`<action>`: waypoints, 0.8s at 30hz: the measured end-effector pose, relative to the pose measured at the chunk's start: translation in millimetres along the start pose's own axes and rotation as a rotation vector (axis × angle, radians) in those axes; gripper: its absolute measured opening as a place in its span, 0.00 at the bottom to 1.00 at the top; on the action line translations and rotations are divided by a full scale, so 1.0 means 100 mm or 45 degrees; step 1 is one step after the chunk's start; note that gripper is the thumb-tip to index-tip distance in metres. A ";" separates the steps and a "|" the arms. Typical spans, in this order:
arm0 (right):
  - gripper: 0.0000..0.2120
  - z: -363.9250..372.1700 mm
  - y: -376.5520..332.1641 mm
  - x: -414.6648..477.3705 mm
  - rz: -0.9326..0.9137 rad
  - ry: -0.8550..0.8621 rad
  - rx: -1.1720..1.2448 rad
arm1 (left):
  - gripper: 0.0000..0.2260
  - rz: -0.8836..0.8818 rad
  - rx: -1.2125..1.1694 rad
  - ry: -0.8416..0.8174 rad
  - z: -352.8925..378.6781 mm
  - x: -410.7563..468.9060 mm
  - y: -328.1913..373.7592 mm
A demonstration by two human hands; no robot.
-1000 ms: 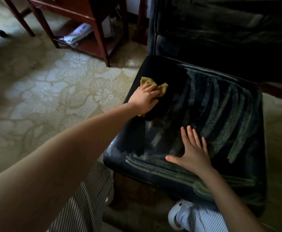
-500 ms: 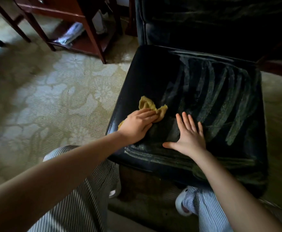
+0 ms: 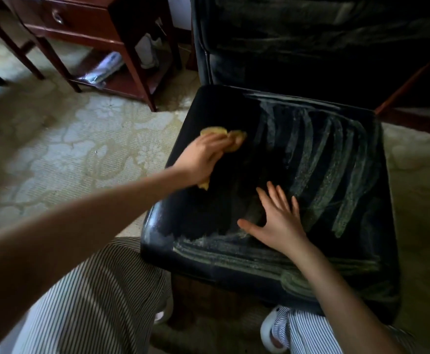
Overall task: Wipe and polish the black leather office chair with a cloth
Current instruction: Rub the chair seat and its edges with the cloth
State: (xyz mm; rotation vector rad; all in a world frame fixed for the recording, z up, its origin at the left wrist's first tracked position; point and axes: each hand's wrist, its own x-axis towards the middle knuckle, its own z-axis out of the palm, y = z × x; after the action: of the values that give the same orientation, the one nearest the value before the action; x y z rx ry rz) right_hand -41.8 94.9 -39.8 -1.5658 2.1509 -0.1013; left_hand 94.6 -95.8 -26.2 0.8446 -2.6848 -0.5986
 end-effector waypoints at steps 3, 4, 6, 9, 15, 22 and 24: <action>0.34 -0.05 0.05 0.11 -0.030 0.123 0.024 | 0.17 -0.144 0.035 0.014 0.06 0.58 -0.16; 0.32 -0.05 0.08 0.15 -0.017 0.172 0.019 | 0.17 -0.189 0.049 0.003 0.12 0.73 -0.20; 0.31 -0.04 0.15 0.25 0.036 0.262 -0.007 | 0.17 -0.218 0.087 -0.013 0.24 0.95 -0.25; 0.31 0.05 0.22 0.32 0.070 0.310 -0.045 | 0.18 -0.258 0.204 0.038 0.39 1.03 -0.22; 0.30 0.19 0.29 0.40 0.064 0.517 -0.054 | 0.16 -0.127 0.189 0.031 0.45 0.88 -0.15; 0.24 0.28 0.31 0.41 0.036 0.673 0.044 | 0.16 0.142 0.195 -0.072 0.51 0.25 0.05; 0.24 0.28 0.32 0.42 0.033 0.682 0.030 | 0.16 0.176 0.190 -0.100 0.51 0.04 0.12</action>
State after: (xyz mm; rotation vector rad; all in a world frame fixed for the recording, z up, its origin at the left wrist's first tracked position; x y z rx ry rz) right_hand -67.9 73.6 -88.7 -1.6301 2.5502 -0.5952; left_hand 67.2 -73.5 -65.2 0.6761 -2.8595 -0.4122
